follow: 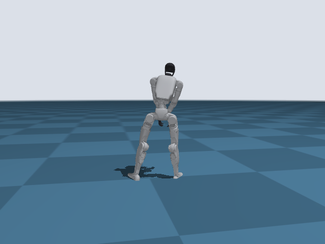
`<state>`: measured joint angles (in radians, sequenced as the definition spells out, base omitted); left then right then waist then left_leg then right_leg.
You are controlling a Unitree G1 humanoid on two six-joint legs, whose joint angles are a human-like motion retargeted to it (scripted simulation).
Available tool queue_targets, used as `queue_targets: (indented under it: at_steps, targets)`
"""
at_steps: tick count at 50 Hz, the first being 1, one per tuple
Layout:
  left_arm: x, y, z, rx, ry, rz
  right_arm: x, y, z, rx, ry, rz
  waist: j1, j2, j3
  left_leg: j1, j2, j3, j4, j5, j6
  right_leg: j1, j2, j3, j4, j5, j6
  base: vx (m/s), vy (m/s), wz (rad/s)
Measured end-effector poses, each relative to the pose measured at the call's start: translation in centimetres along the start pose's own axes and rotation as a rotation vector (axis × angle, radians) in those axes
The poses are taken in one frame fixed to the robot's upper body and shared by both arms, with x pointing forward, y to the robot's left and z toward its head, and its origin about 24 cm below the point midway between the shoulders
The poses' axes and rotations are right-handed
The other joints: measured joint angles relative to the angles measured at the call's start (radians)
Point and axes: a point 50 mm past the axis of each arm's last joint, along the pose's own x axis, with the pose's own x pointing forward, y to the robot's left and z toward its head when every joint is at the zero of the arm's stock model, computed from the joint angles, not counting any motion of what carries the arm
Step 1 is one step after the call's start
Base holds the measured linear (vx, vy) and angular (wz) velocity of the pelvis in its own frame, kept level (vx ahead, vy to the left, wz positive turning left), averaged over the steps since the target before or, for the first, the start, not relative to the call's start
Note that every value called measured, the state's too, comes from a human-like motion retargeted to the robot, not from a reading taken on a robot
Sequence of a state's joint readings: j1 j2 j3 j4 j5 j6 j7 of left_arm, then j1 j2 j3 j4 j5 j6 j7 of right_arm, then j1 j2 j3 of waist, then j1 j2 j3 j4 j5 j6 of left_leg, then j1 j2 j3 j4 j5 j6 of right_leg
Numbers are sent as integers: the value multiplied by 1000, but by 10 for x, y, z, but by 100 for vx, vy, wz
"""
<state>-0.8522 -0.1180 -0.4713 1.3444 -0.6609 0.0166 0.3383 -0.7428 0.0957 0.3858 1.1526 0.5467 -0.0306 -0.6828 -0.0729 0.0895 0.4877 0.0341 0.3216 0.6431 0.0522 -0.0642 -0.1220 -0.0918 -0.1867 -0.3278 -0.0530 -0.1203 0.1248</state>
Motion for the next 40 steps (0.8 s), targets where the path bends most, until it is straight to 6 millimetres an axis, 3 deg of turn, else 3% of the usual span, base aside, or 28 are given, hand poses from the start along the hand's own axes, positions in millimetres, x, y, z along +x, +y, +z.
queue_targets:
  at_steps: [3,5,7,8,10,12,16,20,22,23,25,28,32,36,40]
  targets:
    - [-4,-16,-3,41,6,-72,3,-16,-5,10,-21,-76,-46,-78,-28,12,8,13,2,-4,-7,-35,-6,8,84,-37,42,2,-1,-15]
    - [-6,-21,-2,53,-8,-76,6,-22,-5,11,-25,-83,-85,-106,-42,3,11,13,2,1,1,-5,12,13,-5,6,-5,0,0,0]
    - [-7,-26,-2,64,-10,-74,7,-24,-5,23,-20,-75,-99,-122,-48,5,14,16,0,2,2,-14,13,15,13,1,2,0,0,0]
    - [-7,-27,-3,68,-8,-76,8,-25,-5,30,-20,-70,-96,-127,-49,8,15,19,0,-1,-1,-43,3,15,80,-29,36,0,0,0]
    - [-7,-26,-1,52,-6,-69,7,-23,-4,32,-18,-59,-92,-117,-47,4,18,17,-3,3,1,-40,10,18,63,-18,14,0,0,0]
    - [-5,-21,0,34,2,-76,7,-19,-1,23,-25,-45,-69,-115,-38,9,4,18,-2,-4,-8,-90,-26,11,189,-85,91,0,0,0]
    - [-1,-4,-11,-32,68,-27,4,-6,-6,-42,21,10,-20,-52,-25,7,1,12,-5,-1,-14,-95,-31,9,205,-95,87,0,0,0]
    - [0,10,-24,-155,148,62,0,4,-16,-159,87,82,23,55,-13,-4,22,-2,-3,13,-3,0,26,13,-20,19,-50,0,0,0]
    - [0,13,-31,-178,165,66,-2,6,-22,-193,97,90,51,80,-17,-2,19,-1,-5,14,-4,-9,21,11,3,7,-35,0,0,0]
    - [1,15,-34,-175,167,52,-3,7,-25,-197,95,86,66,83,-22,-1,17,2,-4,10,-11,-44,5,9,84,-33,9,0,0,0]
    - [1,19,-36,-181,163,39,-5,8,-28,-199,96,74,69,97,-27,-9,19,-3,-6,19,-4,-6,24,11,-18,17,-49,0,0,0]
    - [2,22,-39,-128,165,-24,-10,9,-35,-155,95,49,56,69,-34,-4,21,-1,-9,17,-12,-27,18,9,39,-10,-20,0,0,0]
    - [2,16,-33,-36,154,-98,-10,3,-38,-80,95,-6,1,4,-41,-7,23,-4,-10,20,-10,-8,28,10,-12,15,-51,0,0,0]
    - [0,1,-20,39,81,-97,-4,-7,-29,-44,63,-53,-58,-62,-40,-7,23,-4,-11,16,-7,-9,27,9,-10,18,-43,0,0,0]
    - [-3,-11,-10,35,53,-50,4,-15,-18,-29,55,-70,-61,-87,-38,-3,19,-3,-14,16,-4,-5,24,9,-15,23,-39,0,0,0]
